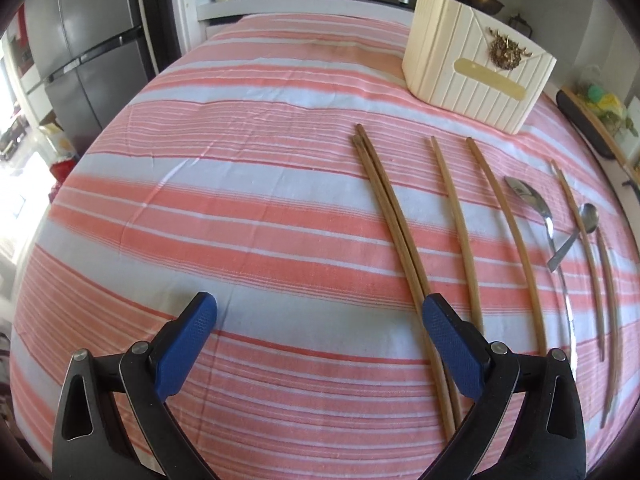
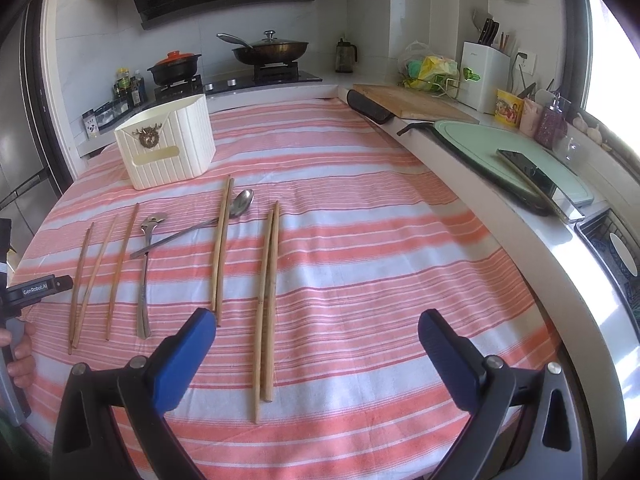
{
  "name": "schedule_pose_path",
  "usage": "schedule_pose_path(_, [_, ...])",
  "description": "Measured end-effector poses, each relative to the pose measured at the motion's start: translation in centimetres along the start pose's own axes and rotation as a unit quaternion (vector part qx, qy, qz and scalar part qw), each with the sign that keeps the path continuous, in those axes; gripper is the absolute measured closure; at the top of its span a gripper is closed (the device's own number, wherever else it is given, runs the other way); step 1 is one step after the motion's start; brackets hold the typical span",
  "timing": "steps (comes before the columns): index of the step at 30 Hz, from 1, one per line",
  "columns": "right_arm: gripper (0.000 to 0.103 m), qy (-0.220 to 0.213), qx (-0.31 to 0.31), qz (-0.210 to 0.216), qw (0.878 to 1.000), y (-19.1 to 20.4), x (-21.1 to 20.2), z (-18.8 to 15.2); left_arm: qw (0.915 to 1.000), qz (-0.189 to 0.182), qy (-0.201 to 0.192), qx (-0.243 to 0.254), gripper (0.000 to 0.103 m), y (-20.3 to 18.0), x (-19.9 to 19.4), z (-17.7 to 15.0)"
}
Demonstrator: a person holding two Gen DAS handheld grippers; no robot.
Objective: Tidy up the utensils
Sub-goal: 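Move the right tool down toward the single wooden chopstick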
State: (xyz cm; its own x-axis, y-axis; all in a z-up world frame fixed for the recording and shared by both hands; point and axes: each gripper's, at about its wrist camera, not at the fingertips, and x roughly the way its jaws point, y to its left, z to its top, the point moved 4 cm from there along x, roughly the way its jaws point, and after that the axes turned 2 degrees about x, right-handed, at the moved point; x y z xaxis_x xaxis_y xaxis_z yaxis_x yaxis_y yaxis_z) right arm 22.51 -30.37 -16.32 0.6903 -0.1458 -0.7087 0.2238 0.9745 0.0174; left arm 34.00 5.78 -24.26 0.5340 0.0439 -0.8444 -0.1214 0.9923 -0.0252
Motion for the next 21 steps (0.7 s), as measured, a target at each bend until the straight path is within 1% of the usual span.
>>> schedule_pose_path(1, [0.0, 0.001, -0.001, 0.002, 1.0, 0.1, 0.0, 0.0, 1.0, 0.004, -0.005, 0.0, 0.0, 0.0, 0.0, 0.1])
schedule_pose_path(7, [0.0, 0.0, -0.012, 0.001, 1.0, 0.6, 0.2, -0.2, 0.9999, 0.009, -0.002, -0.014, 0.0, 0.1, 0.4, 0.7])
schedule_pose_path(8, [0.0, 0.002, -0.013, -0.001, 1.0, 0.6, 0.4, -0.2, 0.9999, 0.008, -0.001, -0.012, 0.0, -0.1, 0.6, 0.9])
schedule_pose_path(9, [0.0, 0.005, -0.013, -0.002, 1.0, 0.6, 0.6, -0.1, 0.9999, 0.016, 0.004, -0.005, 0.0, -0.3, 0.9, 0.9])
schedule_pose_path(10, [0.0, 0.006, -0.011, -0.003, 1.0, 0.5, 0.7, -0.1, 0.9996, 0.027, 0.002, 0.006, 0.0, -0.6, 1.1, 1.0])
schedule_pose_path(11, [0.0, 0.006, -0.009, -0.002, 1.0, 0.5, 0.7, 0.0, 0.9994, 0.031, -0.006, 0.01, 0.0, -0.8, 1.2, 1.2])
schedule_pose_path(14, [0.0, 0.003, -0.011, -0.002, 1.0, 0.6, 0.6, 0.2, 0.9996, 0.026, 0.0, 0.004, 0.0, -0.4, 1.3, 1.3])
schedule_pose_path(18, [0.0, -0.003, -0.038, 0.001, 0.999, 0.8, 1.0, 0.4, 0.9996, 0.028, 0.01, 0.003, 0.0, 0.5, 1.3, 1.3])
schedule_pose_path(19, [0.0, 0.002, -0.046, 0.003, 0.999, 0.8, 1.5, 0.5, 0.9996, 0.026, 0.011, 0.004, 0.0, 0.7, 1.3, 1.3])
schedule_pose_path(21, [0.0, 0.025, -0.051, 0.012, 0.998, 0.6, 2.9, 0.5, 0.9996, 0.022, 0.009, 0.013, 0.0, 0.8, 1.2, 1.2])
